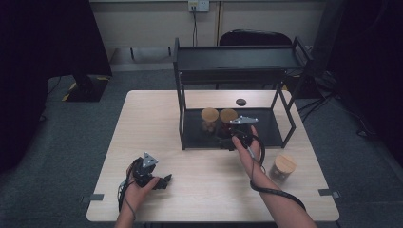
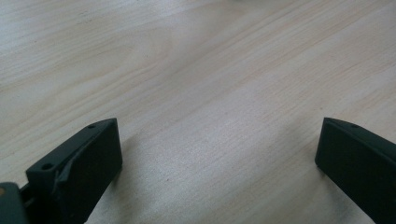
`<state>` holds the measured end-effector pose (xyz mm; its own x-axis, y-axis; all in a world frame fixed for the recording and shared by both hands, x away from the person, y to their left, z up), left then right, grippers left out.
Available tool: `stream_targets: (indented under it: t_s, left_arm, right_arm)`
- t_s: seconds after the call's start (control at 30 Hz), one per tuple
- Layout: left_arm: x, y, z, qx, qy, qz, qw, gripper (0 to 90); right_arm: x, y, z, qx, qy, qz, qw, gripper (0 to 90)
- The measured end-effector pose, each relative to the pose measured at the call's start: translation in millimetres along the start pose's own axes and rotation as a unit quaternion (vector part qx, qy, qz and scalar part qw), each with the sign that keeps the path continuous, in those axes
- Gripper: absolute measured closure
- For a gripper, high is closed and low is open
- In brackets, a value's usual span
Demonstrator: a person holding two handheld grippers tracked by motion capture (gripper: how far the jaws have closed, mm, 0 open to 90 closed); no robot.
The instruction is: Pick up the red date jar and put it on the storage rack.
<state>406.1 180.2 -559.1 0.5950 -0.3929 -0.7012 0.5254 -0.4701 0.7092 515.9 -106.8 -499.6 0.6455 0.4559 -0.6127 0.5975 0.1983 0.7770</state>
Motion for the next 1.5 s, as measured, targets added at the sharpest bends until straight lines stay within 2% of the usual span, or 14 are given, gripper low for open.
stream_targets:
  t_s: [0.3,0.7,1.1,1.27,1.5]
  left_arm:
    - [0.0,0.0,0.0,0.0,0.0,0.0,1.0,0.2]
    - [0.0,0.0,0.0,0.0,0.0,0.0,1.0,0.2]
    - [0.0,0.0,0.0,0.0,0.0,0.0,1.0,0.2]
    - [0.0,0.0,0.0,0.0,0.0,0.0,1.0,0.2]
    - [0.0,0.0,0.0,0.0,0.0,0.0,1.0,0.2]
  right_arm:
    - [-13.7,-10.5,-4.8,-0.003,0.014,-0.001,0.9999,1.9]
    - [-30.2,-35.9,-10.2,-0.015,0.035,-0.013,0.9992,2.2]
    - [-40.4,-58.3,-9.1,-0.02,0.047,-0.025,0.9984,2.4]
    - [-45.3,-64.1,-7.6,-0.027,0.047,-0.026,0.9982,2.4]
    - [-53.4,-71.9,-8.0,-0.028,0.058,-0.028,0.9975,2.5]
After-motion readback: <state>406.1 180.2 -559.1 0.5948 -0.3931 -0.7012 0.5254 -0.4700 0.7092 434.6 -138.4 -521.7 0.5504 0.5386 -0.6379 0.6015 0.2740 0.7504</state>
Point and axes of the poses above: each handheld gripper's, and its own axes: x roughly forward along the jaws, y roughly out of its top, z roughly to its right, the point moved 7 cm from there along x, roughly forward along the jaws, and after that the axes turned 6 degrees about x, right-handed, at the moved point
